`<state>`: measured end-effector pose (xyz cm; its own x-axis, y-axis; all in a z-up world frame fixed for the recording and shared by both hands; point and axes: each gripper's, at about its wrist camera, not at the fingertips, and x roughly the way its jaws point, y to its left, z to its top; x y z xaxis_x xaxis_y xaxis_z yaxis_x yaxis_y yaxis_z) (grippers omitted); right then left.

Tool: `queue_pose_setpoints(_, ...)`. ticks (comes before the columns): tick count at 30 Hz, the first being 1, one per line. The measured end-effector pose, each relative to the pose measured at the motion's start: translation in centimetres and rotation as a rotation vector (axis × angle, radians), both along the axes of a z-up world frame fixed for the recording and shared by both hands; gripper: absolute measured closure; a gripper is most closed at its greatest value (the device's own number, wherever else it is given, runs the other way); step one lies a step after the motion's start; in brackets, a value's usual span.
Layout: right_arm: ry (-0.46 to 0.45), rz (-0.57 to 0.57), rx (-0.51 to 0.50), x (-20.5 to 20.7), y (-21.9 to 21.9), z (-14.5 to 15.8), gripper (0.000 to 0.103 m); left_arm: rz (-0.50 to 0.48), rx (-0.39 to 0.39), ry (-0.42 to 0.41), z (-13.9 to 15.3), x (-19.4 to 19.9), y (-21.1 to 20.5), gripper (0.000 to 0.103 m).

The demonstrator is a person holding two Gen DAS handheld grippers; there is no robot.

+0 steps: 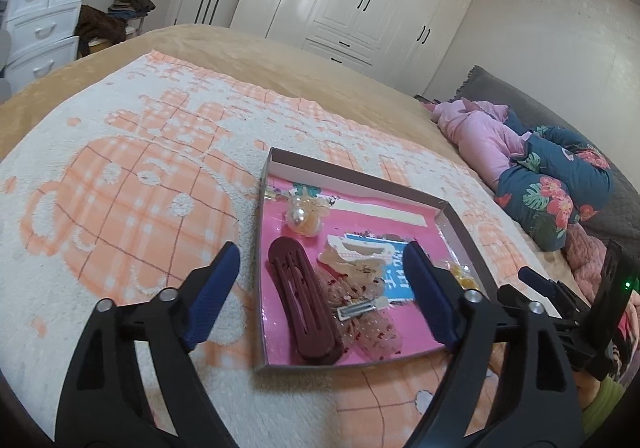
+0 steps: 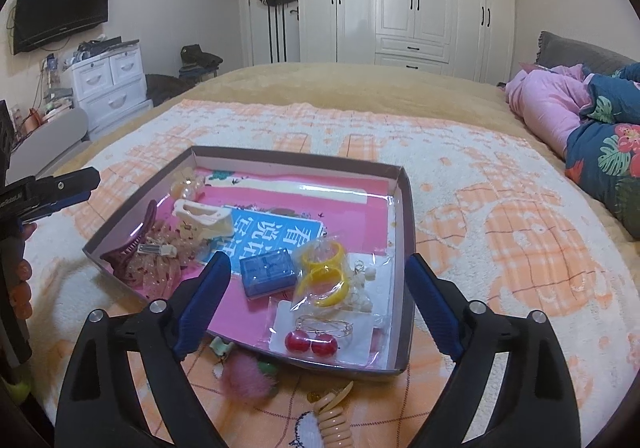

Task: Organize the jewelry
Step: 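Withdraw both open tools from the box toward the pompom and coiled tie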

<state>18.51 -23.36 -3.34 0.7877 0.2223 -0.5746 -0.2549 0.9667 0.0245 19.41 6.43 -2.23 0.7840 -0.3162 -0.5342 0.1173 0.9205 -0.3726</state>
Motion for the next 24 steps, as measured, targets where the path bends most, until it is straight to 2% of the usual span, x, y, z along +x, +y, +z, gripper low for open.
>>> queue_pose_setpoints(4, -0.022, 0.005, 0.012, -0.8, -0.2, 0.6, 0.012, -0.006, 0.009, -0.004, 0.6, -1.0, -0.4, 0.012)
queue_pose_setpoints(24, -0.097, 0.031, 0.04, -5.6, -1.4, 3.3, 0.009, -0.014, 0.051, -0.058, 2.6, -5.7, -1.8, 0.011)
